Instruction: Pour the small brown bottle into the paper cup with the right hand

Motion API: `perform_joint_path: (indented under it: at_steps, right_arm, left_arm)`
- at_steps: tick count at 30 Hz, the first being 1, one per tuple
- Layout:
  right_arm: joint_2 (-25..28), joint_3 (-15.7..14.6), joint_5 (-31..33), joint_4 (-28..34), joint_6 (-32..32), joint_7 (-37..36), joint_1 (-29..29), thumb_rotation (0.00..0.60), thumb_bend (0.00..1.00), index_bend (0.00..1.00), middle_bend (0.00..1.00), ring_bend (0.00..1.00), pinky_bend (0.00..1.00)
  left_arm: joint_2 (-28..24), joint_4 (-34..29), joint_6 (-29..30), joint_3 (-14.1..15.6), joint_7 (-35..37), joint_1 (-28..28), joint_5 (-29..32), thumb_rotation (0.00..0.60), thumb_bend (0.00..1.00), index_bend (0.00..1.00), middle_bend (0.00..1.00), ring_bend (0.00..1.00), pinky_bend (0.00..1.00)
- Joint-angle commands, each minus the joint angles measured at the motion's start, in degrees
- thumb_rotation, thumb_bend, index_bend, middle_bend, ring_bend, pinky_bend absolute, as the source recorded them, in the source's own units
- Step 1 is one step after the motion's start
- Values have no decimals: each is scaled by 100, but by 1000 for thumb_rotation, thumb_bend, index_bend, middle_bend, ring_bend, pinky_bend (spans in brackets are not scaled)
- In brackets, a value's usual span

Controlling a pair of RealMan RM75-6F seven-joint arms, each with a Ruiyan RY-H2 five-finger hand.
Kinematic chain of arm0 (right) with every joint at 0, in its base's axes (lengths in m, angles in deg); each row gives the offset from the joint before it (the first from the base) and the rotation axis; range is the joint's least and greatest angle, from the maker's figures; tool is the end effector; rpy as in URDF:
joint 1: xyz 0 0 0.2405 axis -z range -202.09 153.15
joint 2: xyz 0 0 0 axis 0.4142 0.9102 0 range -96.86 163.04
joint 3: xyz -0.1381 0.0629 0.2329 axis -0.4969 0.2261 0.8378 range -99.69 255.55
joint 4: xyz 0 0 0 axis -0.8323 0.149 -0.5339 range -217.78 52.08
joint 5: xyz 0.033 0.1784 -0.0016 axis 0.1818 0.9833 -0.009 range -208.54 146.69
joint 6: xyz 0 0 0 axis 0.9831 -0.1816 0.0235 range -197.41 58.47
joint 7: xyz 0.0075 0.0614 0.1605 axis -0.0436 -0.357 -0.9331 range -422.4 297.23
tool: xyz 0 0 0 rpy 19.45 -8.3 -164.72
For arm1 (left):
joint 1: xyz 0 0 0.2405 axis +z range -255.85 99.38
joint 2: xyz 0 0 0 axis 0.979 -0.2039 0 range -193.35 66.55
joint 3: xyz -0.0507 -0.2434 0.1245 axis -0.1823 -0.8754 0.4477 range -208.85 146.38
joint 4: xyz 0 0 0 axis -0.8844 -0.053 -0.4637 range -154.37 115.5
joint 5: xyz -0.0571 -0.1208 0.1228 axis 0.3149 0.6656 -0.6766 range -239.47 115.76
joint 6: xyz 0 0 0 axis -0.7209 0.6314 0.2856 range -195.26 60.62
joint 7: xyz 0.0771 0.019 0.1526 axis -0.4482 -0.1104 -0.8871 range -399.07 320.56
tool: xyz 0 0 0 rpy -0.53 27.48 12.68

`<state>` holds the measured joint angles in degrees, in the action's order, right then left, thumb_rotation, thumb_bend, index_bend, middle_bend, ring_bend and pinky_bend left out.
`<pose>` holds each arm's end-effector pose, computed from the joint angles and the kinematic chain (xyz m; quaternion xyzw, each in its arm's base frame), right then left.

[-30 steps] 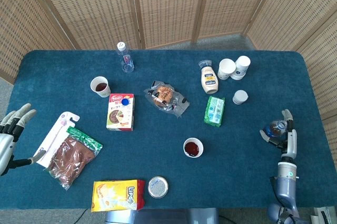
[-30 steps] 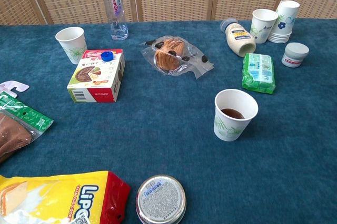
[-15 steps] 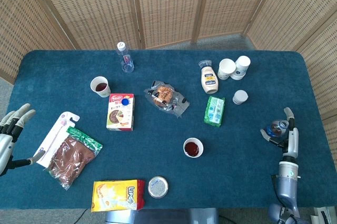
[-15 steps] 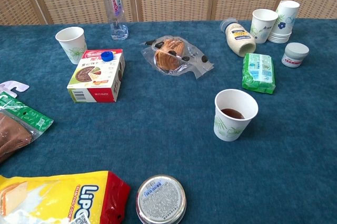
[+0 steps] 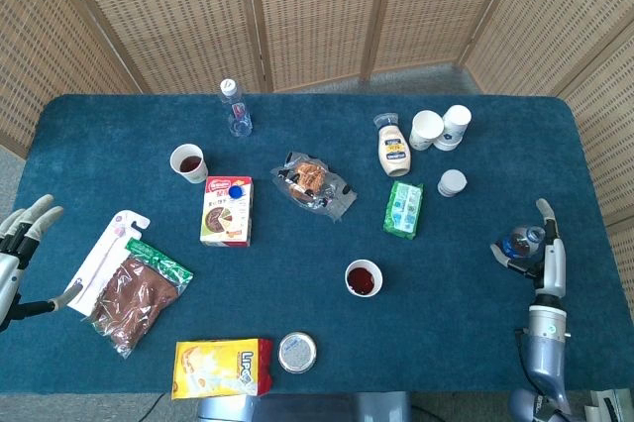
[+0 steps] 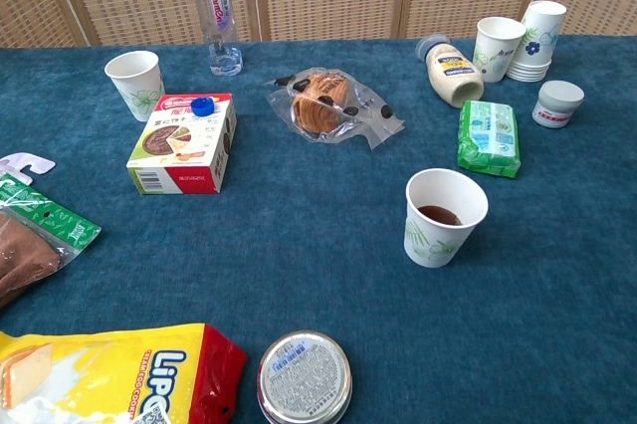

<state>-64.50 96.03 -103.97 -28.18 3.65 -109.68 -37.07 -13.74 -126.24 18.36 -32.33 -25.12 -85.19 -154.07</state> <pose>-0.3792 -0.2893 0.0778 0.2728 -0.5884 0.6043 0.4628 -0.2581 0.2076 0.2421 -0.5896 -0.4329 -0.4757 0.4886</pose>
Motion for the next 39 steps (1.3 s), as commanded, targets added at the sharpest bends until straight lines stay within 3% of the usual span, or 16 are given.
perform_joint_path:
  at_steps: [1, 18, 26, 34, 39]
  right_arm:
    - [134, -38, -20, 160, 50, 155, 51, 600, 0, 0, 0, 0, 0]
    - [664, -76, -73, 683, 336, 615, 235, 600, 0, 0, 0, 0, 0]
    - [890, -196, -316, 805, 749, 979, 362, 571, 0, 0, 0, 0, 0]
    - [1383, -264, -607, 1487, 1225, 1281, 528, 554, 0, 0, 0, 0, 0]
    - [1929, -580, -963, 2109, 1343, 1668, 689, 535, 0, 0, 0, 0, 0]
  left_arm:
    - [-8, 5, 11, -1, 27, 2, -7, 600, 235, 0, 0, 0, 0]
    - [-16, -5, 18, 23, 33, 4, -68, 600, 234, 0, 0, 0, 0]
    - [-35, 7, 51, 25, 73, 19, -76, 600, 234, 0, 0, 0, 0]
    - [-56, 4, 83, 36, 79, 39, -93, 600, 234, 0, 0, 0, 0]
    - [-65, -2, 99, 64, -35, 72, -104, 600, 234, 0, 0, 0, 0]
